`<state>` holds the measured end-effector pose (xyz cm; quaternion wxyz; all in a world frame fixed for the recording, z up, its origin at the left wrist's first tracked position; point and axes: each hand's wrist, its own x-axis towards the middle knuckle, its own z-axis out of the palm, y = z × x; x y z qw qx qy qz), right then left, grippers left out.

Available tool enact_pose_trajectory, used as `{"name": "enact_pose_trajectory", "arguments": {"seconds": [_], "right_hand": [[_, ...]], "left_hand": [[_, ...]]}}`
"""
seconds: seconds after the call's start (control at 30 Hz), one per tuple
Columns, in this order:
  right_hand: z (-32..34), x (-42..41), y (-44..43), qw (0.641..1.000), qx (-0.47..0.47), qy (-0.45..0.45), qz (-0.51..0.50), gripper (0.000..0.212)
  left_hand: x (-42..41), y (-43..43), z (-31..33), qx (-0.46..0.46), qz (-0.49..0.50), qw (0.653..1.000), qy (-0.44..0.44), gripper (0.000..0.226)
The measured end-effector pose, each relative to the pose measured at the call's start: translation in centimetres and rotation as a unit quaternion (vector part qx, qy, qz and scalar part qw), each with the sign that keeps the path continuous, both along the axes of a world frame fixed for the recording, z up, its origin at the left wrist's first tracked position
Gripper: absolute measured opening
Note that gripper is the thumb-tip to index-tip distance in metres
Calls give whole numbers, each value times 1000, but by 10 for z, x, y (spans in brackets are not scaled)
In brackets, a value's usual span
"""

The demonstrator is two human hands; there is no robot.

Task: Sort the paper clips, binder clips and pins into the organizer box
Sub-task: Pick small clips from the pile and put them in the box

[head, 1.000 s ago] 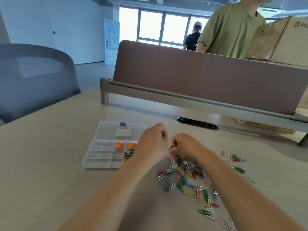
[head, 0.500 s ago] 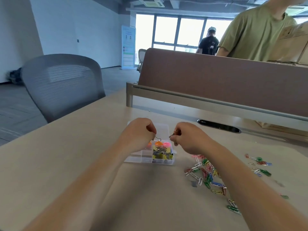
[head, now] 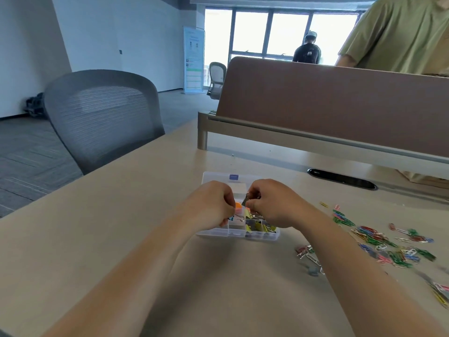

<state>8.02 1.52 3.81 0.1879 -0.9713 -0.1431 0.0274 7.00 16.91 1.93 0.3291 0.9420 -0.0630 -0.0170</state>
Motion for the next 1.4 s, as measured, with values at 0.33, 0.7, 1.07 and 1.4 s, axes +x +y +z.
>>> {"name": "enact_pose_trajectory", "arguments": {"seconds": [0.33, 0.7, 1.07, 1.4], "right_hand": [[-7, 5, 2, 1000, -3, 9, 9, 8], [-11, 6, -2, 1000, 3, 29, 9, 7], [-12, 7, -3, 999, 12, 31, 6, 13], [-11, 6, -4, 999, 1, 31, 12, 15]], "left_hand": [[3, -7, -8, 23, -6, 1000, -15, 9], [6, -13, -16, 81, 3, 997, -10, 13], [7, -15, -18, 138, -14, 989, -47, 22], [1, -3, -11, 132, -74, 987, -55, 17]]}}
